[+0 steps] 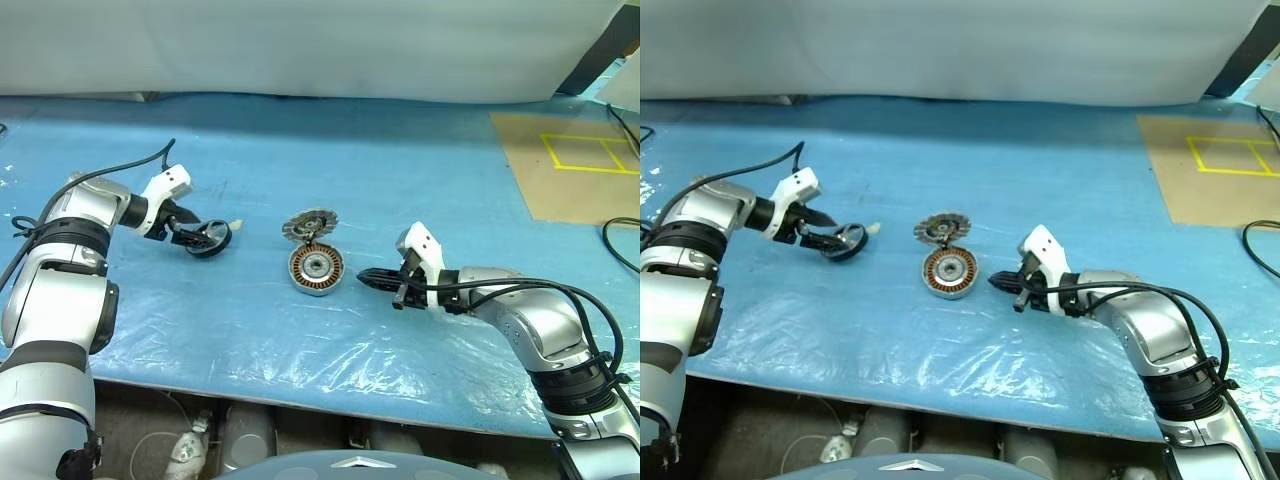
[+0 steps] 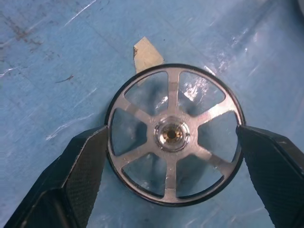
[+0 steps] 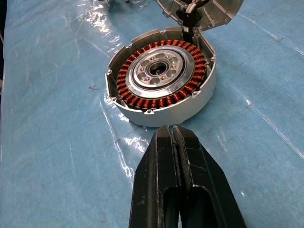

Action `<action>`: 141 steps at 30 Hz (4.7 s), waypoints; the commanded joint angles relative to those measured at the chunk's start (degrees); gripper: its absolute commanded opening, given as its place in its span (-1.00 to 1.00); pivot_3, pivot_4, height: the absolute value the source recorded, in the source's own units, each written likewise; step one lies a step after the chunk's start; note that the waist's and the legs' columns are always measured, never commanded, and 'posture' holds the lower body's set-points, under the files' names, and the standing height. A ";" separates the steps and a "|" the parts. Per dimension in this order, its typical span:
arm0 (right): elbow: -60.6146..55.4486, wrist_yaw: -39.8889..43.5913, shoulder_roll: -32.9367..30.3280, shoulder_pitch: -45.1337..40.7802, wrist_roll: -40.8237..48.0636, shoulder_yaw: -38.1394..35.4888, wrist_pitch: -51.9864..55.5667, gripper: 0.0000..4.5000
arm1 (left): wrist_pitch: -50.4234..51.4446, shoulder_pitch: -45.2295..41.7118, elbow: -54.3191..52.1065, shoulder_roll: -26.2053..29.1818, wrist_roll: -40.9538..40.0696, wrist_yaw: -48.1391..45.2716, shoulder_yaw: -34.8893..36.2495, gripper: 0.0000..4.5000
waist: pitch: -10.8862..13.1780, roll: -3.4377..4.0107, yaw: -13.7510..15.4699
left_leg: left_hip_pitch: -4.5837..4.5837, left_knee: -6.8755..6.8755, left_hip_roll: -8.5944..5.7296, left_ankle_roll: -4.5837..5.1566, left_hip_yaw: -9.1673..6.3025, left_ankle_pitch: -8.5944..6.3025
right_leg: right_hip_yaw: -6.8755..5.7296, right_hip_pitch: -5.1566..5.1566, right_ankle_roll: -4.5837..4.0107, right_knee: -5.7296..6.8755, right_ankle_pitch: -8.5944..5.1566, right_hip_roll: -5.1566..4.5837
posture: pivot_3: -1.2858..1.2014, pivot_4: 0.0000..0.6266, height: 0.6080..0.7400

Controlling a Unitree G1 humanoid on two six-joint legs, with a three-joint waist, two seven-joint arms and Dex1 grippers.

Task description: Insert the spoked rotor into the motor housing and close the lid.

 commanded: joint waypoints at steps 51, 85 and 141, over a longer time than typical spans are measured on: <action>3.44 -0.71 -0.70 -3.05 1.54 -3.17 -1.33 -1.00 | 25.15 30.43 -68.11 -5.44 -28.60 2.41 9.77 -0.41 | 0.00 0.11 -0.06 | -0.10 -0.05 -0.02 0.02 0.22 0.00 | -0.12 -0.04 -0.30 -0.07 -0.18 -0.09 | 0.03 -0.52 1.00; 2.53 -4.08 -0.25 0.65 0.50 -3.85 -3.29 -1.00 | 5.80 17.22 -46.34 -11.36 -13.56 4.70 -5.74 0.29 | -0.01 0.12 -0.21 | -0.05 0.02 0.00 0.04 0.20 0.02 | -0.08 0.00 -0.25 0.00 -0.14 -0.01 | 0.03 -0.52 1.00; 16.94 11.09 12.17 -16.49 1.66 2.89 -5.43 -1.00 | 15.34 45.99 -72.20 -15.50 -38.41 29.41 19.10 0.43 | -0.06 0.14 -1.38 | 0.39 0.14 0.07 0.07 0.21 0.00 | 0.00 0.49 -0.29 -0.09 -0.19 0.03 | 0.03 -0.52 1.00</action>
